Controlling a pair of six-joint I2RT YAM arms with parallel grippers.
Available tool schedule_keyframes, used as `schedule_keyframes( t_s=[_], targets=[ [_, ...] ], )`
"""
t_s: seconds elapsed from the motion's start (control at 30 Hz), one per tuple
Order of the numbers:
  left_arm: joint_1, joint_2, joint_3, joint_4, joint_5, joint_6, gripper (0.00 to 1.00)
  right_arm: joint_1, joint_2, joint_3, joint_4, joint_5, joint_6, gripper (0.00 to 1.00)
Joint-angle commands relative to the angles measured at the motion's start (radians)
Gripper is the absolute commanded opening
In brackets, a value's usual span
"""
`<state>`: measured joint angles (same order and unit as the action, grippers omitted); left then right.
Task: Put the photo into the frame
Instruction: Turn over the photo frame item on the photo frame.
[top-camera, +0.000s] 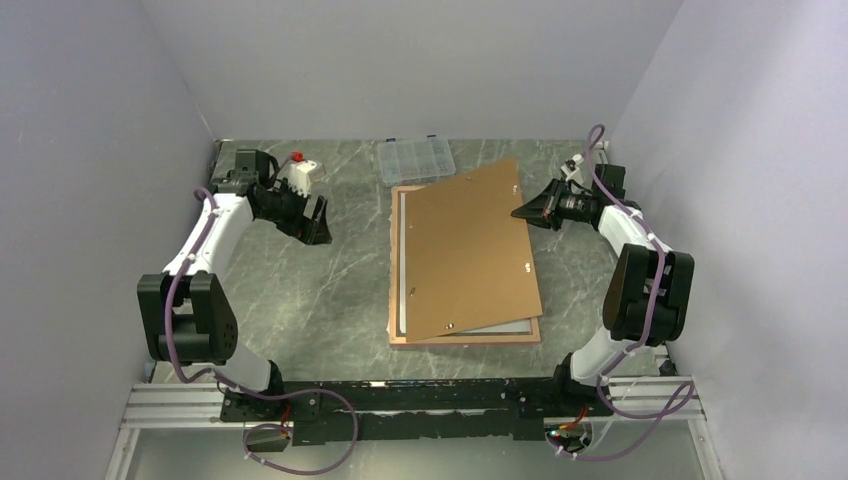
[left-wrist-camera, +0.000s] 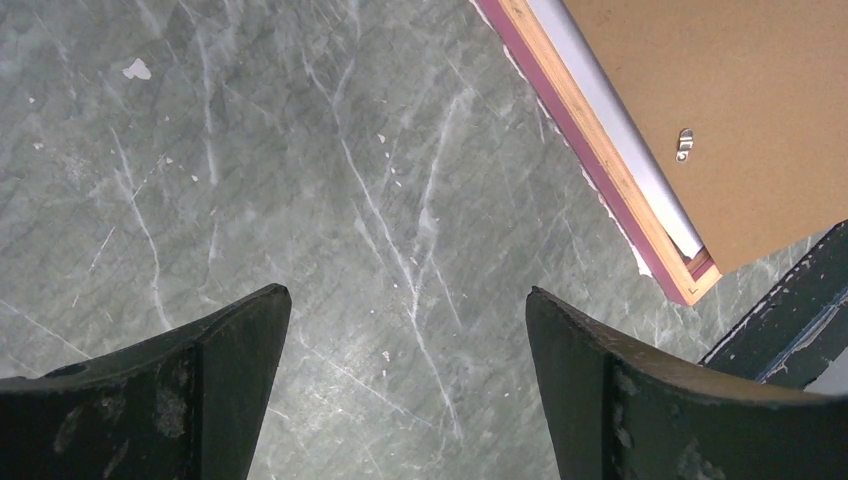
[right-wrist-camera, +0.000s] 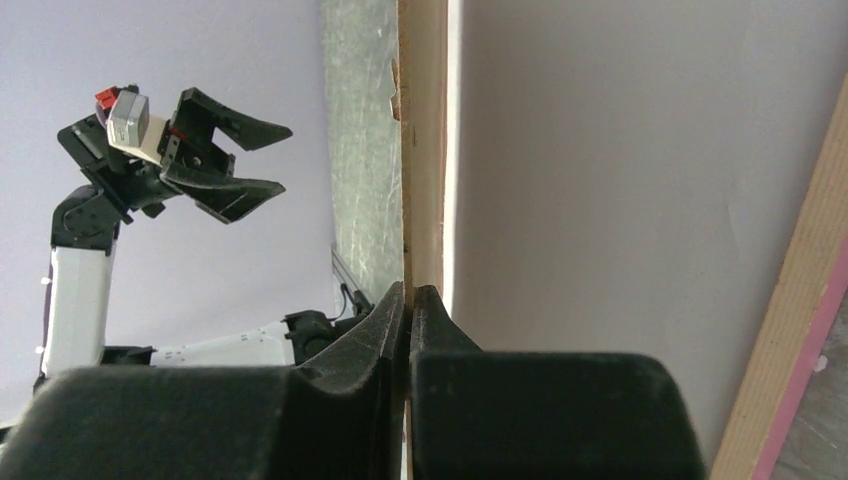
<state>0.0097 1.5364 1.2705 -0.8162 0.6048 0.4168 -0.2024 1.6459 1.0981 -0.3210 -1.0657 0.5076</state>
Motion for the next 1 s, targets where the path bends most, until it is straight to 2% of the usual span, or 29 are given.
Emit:
schedule_keyframes(
  t_s=[0.0,0.23,0.97],
  targets=[
    [-0.003,0.011,0.007,0.031,0.027,0.005,0.93,-0.003,0.013,0.017,0.061,-0.057,0.037,0.00],
    [-0.054,0.026,-0.004,0.045,0.014,0.004,0.92,-0.003,0.051,0.037,0.089,-0.065,0.060,0.00],
    [-0.088,0.051,-0.038,0.060,-0.020,0.027,0.92,0.017,0.094,0.040,0.207,-0.090,0.146,0.00]
  ],
)
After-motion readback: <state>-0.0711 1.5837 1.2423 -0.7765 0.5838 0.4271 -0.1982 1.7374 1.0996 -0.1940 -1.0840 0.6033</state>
